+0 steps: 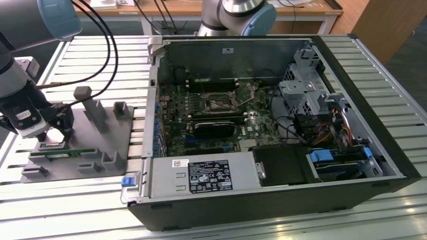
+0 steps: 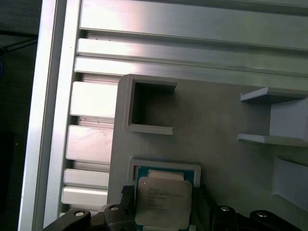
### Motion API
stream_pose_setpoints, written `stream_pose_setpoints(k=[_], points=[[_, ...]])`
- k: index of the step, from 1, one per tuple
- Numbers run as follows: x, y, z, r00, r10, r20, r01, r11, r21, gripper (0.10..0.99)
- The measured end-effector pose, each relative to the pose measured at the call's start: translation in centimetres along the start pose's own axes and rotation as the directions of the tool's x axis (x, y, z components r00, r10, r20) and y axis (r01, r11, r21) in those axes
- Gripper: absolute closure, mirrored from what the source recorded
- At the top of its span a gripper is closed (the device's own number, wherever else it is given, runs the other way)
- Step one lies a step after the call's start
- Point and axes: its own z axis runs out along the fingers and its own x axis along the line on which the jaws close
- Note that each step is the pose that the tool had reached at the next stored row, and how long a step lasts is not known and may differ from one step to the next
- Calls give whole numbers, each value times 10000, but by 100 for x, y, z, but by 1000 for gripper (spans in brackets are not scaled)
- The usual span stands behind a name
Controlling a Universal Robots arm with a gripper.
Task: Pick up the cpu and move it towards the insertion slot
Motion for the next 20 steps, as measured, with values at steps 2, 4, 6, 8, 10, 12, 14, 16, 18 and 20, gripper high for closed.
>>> stream_pose_setpoints(k=[2,4,6,8,10,12,14,16,18,20], points=[[2,0,2,10000,0,-4,0,10000,1,486],[2,1,4,10000,0,1,0,10000,0,533],[3,1,4,10000,0,15,0,10000,-1,537],[2,2,-1,10000,-1,30,1,10000,-2,537],[2,2,-14,10000,-2,38,2,10000,-1,537],[2,3,-24,10000,-2,44,2,10000,0,537],[3,4,-42,10000,-2,49,2,10000,3,537],[2,7,-52,10000,2,53,-2,10000,2,537],[3,8,-56,10000,56,53,-56,10000,12,537],[2,7,-56,10000,79,53,-79,10000,12,537]])
